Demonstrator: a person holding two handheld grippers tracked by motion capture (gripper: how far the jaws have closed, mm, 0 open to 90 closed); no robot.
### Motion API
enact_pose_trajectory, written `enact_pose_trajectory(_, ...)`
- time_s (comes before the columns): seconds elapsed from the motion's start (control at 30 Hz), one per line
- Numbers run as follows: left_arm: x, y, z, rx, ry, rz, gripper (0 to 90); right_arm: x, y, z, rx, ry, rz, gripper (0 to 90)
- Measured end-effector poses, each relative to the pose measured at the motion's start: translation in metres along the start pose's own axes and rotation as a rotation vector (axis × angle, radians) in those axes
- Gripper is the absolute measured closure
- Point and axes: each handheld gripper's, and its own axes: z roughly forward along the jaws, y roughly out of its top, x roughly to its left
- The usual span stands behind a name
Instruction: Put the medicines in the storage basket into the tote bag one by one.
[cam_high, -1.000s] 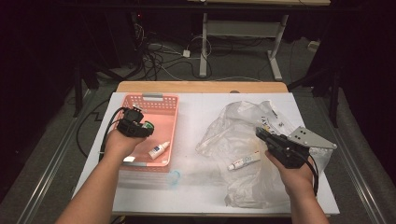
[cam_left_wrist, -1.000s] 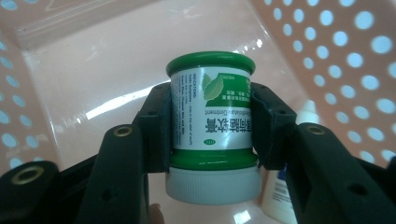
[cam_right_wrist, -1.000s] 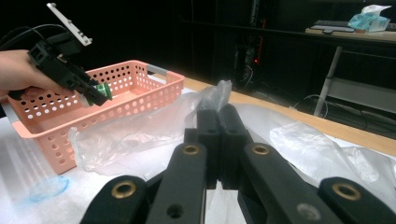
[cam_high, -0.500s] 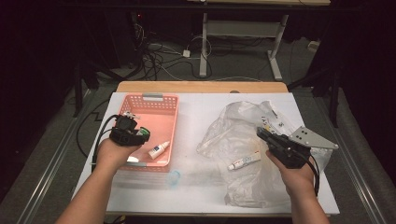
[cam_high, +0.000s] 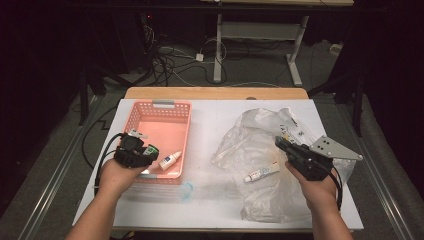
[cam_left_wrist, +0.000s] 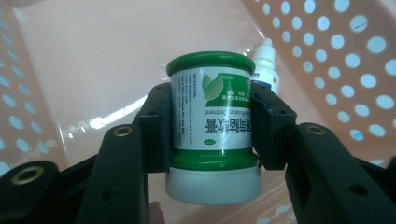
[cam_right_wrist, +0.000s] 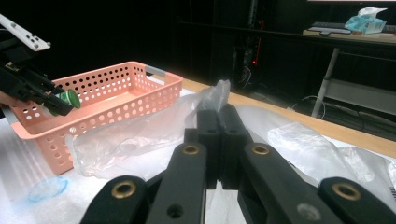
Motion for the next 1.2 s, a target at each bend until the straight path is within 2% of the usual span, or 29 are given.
enact_pose_trajectory(0.1, -0.002, -0.004, -0.003, -0.025, -0.006, 0.003, 54.0, 0.000, 0.000, 0.000, 0.005, 0.001, -0.005, 90.0)
enact_pose_trajectory(0.33, -0.009, -0.016, -0.006, -0.057, 0.008, 0.043, 54.0, 0.001, -0.001, 0.000, 0.007, -0.002, -0.010, 90.0)
enact_pose_trajectory(0.5, -0.010, -0.022, -0.008, -0.097, -0.006, 0.039, 54.0, 0.002, -0.002, 0.002, 0.018, -0.004, -0.011, 90.0)
enact_pose_trajectory(0.67, -0.012, -0.021, -0.010, -0.125, -0.028, 0.052, 54.0, 0.002, -0.005, 0.005, 0.030, -0.005, -0.012, 90.0)
enact_pose_trajectory(0.87, -0.025, -0.016, -0.014, -0.148, -0.041, 0.099, 54.0, 0.002, -0.007, 0.007, 0.039, -0.008, -0.016, 90.0)
enact_pose_trajectory(1.0, -0.032, -0.014, -0.016, -0.162, -0.050, 0.113, 54.0, 0.002, -0.007, 0.006, 0.038, -0.007, -0.015, 90.0)
enact_pose_trajectory(1.13, -0.039, -0.013, -0.021, -0.191, -0.089, 0.112, 54.0, 0.002, -0.006, 0.005, 0.038, -0.007, -0.011, 90.0)
enact_pose_trajectory(1.2, -0.043, -0.012, -0.024, -0.200, -0.090, 0.123, 54.0, 0.002, -0.006, 0.004, 0.033, -0.007, -0.018, 90.0)
